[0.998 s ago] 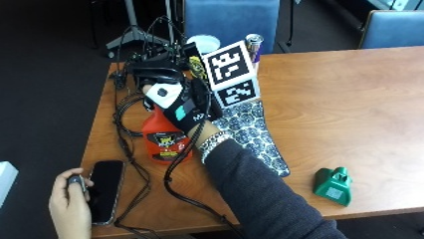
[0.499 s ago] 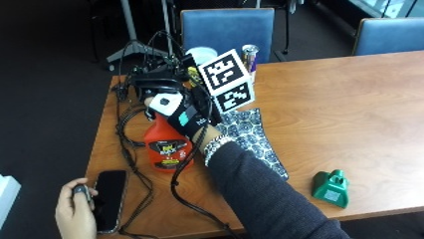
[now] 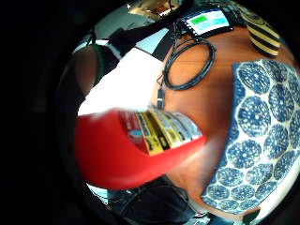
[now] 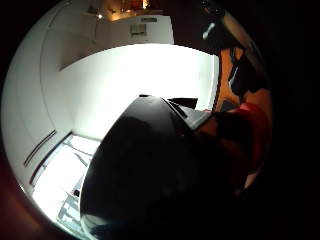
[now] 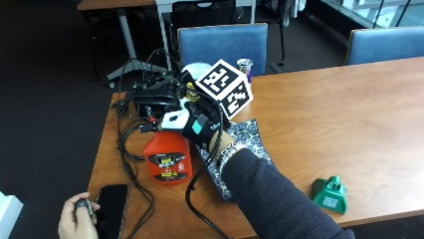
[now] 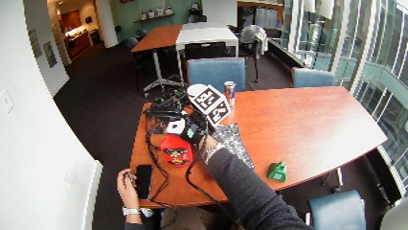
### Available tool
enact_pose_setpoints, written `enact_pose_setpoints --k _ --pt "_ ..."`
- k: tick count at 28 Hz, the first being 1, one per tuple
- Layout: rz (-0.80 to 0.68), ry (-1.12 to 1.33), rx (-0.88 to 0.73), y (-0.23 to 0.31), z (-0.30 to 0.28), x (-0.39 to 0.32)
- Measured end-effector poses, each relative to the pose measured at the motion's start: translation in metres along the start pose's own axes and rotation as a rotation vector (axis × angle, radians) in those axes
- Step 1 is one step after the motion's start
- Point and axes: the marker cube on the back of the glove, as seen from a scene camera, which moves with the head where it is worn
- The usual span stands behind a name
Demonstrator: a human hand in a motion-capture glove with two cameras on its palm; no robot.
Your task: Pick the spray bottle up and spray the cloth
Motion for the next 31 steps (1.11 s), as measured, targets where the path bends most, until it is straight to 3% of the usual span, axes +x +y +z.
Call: enact_pose_setpoints --k 6,12,19,31 --pt "0.021 0.059 0.009 0.008 -0.028 0.013" --pt "0.096 0.306 0.004 0.035 -0.067 0.025" --pt "0.060 0.614 0.044 0.076 -0.100 0.023" --pt "-0.108 0.903 -0.081 0.160 -0.063 -0.005"
